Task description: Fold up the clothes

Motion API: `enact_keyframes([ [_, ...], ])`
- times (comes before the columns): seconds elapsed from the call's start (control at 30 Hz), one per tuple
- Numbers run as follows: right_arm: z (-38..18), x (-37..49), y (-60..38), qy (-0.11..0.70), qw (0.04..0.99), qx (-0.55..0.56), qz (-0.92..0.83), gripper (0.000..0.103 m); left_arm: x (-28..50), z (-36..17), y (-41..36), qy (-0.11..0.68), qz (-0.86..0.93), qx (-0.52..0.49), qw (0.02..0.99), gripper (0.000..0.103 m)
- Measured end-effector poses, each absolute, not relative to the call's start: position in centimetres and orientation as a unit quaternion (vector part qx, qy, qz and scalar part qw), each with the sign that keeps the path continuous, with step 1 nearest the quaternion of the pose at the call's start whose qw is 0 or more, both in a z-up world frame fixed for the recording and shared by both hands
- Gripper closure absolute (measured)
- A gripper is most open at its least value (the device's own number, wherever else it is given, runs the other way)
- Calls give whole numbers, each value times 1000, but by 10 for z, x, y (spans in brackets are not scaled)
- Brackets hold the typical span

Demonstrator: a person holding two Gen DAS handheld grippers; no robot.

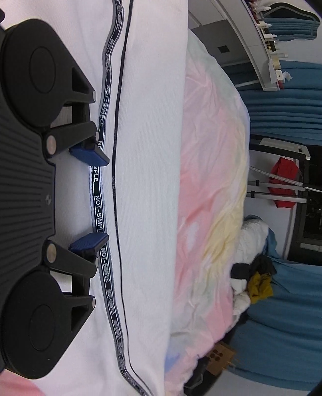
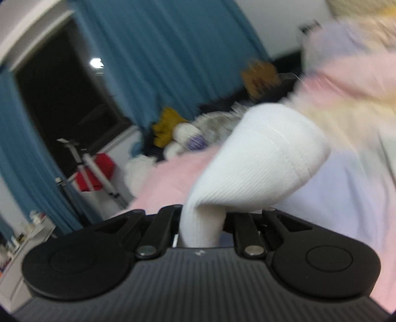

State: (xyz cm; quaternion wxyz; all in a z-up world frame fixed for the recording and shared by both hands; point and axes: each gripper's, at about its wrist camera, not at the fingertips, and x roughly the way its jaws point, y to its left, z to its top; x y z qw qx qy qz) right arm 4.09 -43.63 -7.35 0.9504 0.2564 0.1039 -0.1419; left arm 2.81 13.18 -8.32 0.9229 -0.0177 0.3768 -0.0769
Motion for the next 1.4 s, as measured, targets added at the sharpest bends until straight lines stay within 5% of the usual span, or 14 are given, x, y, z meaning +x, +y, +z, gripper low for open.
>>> enact_keyframes([
  [0.27,-11,35,-267,53,997,-16,-48,90,4,-21,176,305,-98,-87,943,41],
  [0.7,-185,24,-62,236,895,-350,141,89,-8,3,230,280,-81,-115,950,40],
  [1.1,-178,12,-53,227,902,-326,166,86,18,-34,232,303,-100,-163,934,40],
  [1.2,-171,8,-54,237,908,-290,188,75,22,-38,235,305,-107,-184,928,40],
  [1.33,-155,-7,-58,242,903,-251,253,36,27,-43,235,311,-127,-201,920,40],
  [1.4,-144,-20,-60,234,899,-234,288,35,29,-42,234,311,-145,-201,918,40],
])
